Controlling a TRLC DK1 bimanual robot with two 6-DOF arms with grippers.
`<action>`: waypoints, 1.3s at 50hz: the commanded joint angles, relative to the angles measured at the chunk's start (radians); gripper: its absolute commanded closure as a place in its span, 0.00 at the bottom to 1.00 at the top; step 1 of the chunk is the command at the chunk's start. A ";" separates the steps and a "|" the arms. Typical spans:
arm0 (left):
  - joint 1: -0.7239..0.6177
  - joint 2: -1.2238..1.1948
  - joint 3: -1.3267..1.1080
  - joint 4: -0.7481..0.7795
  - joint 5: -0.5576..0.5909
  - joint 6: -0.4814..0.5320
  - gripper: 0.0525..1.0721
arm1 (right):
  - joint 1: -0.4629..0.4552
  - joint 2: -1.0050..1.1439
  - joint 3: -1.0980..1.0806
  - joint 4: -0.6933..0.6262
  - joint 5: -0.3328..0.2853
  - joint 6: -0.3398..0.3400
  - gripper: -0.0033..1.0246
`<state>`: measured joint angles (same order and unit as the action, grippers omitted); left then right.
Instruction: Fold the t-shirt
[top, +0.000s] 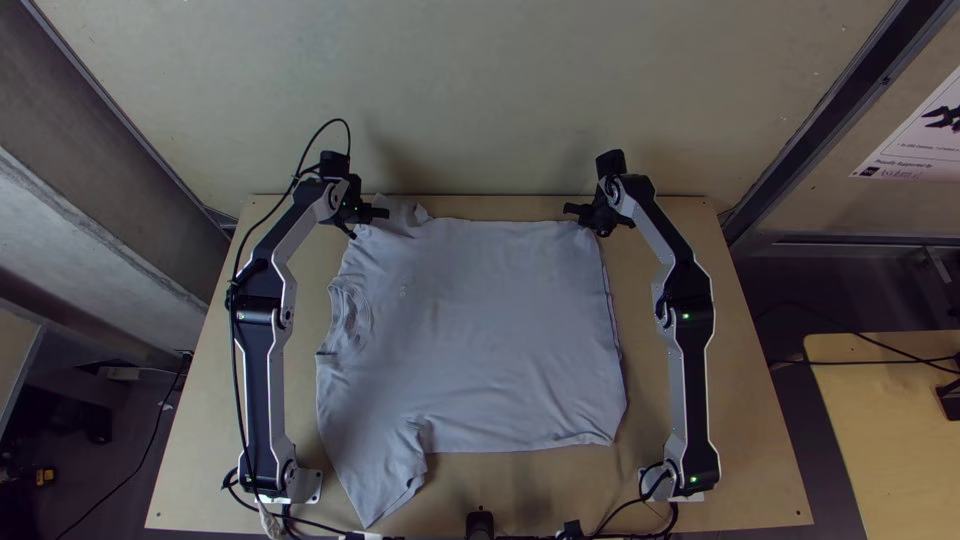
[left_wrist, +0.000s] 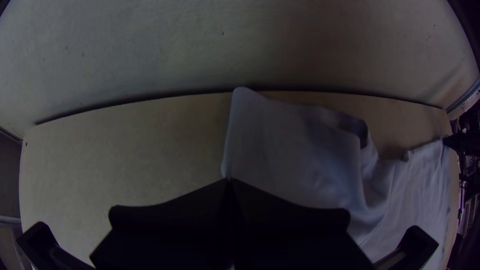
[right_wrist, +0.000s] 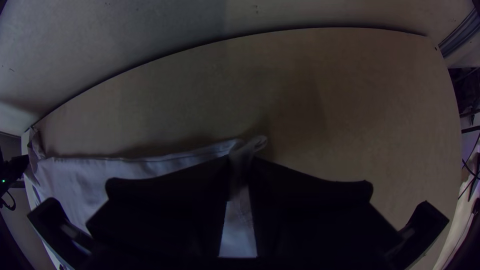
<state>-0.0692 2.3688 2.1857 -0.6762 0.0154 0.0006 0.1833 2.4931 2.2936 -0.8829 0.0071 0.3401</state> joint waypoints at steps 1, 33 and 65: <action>0.009 -0.042 0.055 0.004 0.003 0.007 0.97 | 0.002 0.015 0.021 0.021 -0.004 -0.004 0.97; 0.008 -0.006 0.108 0.285 0.012 0.021 0.97 | -0.050 0.021 0.046 0.213 -0.004 -0.004 0.97; 0.028 -0.132 0.032 0.116 0.072 -0.013 0.97 | -0.045 -0.068 0.030 0.160 0.002 -0.024 0.97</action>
<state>-0.0586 2.3329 2.2436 -0.5365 0.0792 -0.0002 0.1390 2.4893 2.3070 -0.7033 -0.0002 0.3317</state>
